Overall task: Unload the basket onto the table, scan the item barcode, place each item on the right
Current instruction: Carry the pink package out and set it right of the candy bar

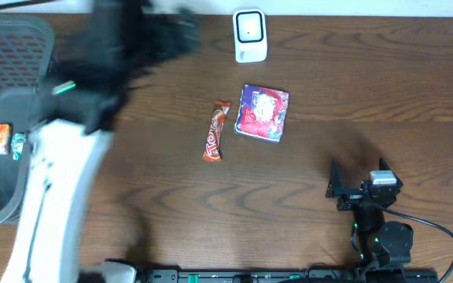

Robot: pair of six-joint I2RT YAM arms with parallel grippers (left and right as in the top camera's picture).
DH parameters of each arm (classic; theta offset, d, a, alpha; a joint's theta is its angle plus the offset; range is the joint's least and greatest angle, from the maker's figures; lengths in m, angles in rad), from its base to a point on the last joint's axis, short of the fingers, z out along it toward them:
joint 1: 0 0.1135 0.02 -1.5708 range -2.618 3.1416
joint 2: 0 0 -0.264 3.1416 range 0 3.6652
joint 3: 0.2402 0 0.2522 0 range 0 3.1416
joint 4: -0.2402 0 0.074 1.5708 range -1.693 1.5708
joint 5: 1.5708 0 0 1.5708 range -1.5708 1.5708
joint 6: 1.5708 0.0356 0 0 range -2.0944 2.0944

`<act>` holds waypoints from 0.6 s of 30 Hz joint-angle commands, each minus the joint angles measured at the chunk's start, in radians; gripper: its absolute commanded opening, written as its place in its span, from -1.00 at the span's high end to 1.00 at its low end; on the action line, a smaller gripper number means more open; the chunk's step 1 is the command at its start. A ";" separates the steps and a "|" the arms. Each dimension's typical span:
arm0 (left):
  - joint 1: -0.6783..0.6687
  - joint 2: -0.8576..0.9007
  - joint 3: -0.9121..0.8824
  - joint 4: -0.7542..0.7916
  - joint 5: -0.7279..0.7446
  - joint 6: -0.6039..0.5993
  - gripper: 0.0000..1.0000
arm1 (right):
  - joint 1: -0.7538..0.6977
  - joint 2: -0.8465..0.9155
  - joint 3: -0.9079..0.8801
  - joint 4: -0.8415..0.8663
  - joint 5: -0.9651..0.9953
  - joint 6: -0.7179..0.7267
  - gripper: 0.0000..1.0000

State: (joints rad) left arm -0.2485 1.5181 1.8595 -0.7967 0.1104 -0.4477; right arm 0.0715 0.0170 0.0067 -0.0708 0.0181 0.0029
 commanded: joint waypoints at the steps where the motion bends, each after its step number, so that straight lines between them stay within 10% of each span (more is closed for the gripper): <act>1: 0.232 -0.095 0.002 -0.063 -0.252 0.039 -0.91 | 0.007 -0.004 -0.002 -0.004 -0.001 0.003 -0.99; 18: 0.899 0.100 -0.021 -0.435 -0.260 -0.134 -0.91 | 0.007 -0.004 -0.002 -0.004 -0.001 0.003 -0.98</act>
State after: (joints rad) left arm 0.6121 1.5700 1.8435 -1.2148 -0.1375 -0.5503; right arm 0.0715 0.0170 0.0067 -0.0708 0.0181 0.0029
